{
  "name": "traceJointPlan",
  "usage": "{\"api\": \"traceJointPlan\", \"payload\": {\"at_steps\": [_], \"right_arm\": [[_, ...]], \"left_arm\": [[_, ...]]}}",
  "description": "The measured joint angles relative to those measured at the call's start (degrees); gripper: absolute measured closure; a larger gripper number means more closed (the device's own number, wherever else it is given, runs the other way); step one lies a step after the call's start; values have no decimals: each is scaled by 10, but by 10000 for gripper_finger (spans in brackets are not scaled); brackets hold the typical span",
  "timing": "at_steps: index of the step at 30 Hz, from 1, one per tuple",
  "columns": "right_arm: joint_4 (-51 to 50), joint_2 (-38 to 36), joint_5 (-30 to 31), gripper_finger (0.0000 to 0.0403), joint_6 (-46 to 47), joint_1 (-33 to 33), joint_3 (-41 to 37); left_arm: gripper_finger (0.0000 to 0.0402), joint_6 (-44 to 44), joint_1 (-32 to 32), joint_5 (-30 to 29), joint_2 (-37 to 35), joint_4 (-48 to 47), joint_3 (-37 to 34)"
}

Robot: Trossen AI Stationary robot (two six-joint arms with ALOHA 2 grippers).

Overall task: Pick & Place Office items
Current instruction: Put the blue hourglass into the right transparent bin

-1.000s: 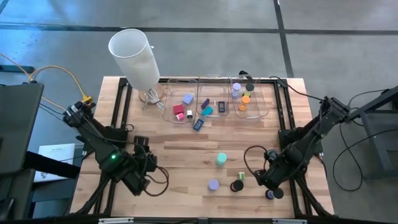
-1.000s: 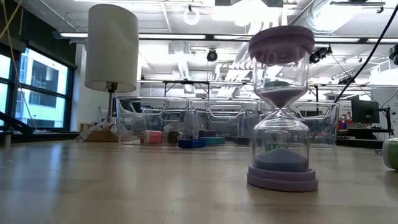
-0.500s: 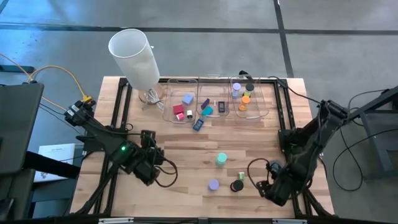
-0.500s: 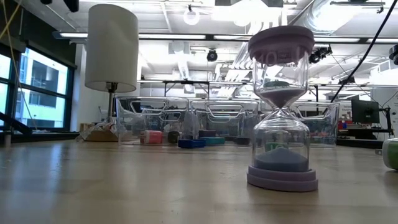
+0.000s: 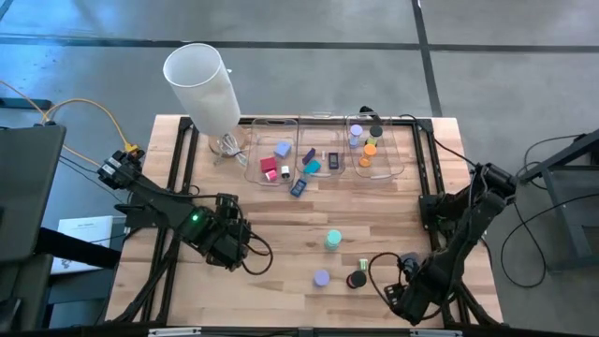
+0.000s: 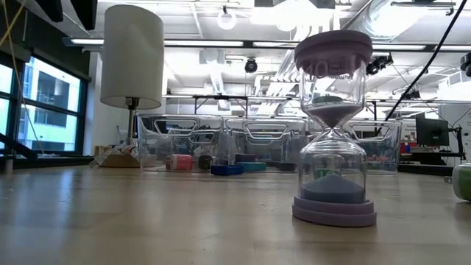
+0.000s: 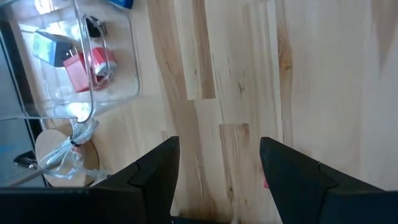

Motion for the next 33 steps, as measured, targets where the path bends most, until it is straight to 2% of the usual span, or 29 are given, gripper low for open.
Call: {"api": "traceJointPlan", "payload": {"at_steps": [5, 16, 18, 23, 33], "right_arm": [[-12, 8, -19, 102, 1, 0, 0], [-30, 8, 17, 102, 0, 0, -18], [-13, 8, 8, 102, 0, 0, -32], [35, 8, 33, 102, -10, 0, -50], [120, 8, 3, 102, -18, 6, -102]], "left_arm": [[188, 25, 0, 1, 0, 19, 0], [188, 29, 0, 1, 0, 26, 0], [188, 28, 0, 1, 0, 28, 0], [188, 28, 0, 1, 0, 28, 0], [188, 28, 0, 1, 0, 42, 0]]}}
